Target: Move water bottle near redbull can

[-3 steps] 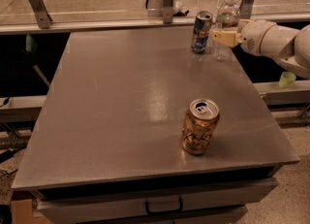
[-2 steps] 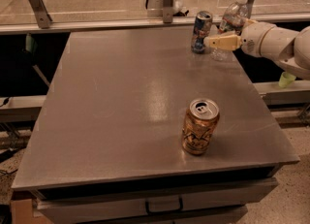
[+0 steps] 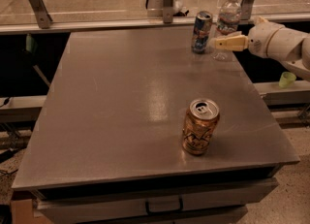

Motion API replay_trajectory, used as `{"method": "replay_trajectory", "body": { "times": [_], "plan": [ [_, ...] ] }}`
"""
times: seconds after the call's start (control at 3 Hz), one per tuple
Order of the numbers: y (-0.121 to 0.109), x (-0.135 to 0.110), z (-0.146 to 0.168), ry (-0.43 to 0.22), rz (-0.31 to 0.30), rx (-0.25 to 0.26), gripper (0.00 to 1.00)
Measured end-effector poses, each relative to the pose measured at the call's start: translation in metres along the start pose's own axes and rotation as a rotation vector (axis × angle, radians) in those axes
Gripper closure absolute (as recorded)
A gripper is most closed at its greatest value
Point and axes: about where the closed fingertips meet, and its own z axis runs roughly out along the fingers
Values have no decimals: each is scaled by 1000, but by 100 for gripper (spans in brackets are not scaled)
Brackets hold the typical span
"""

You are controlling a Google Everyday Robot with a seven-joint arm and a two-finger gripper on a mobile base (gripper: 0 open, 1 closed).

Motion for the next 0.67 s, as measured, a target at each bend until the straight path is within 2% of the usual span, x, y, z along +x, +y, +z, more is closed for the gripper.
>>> {"method": "replay_trajectory", "body": {
  "times": [0.67],
  "plan": [
    [-11,-6,-22,-16,-8,38,0]
  ]
}}
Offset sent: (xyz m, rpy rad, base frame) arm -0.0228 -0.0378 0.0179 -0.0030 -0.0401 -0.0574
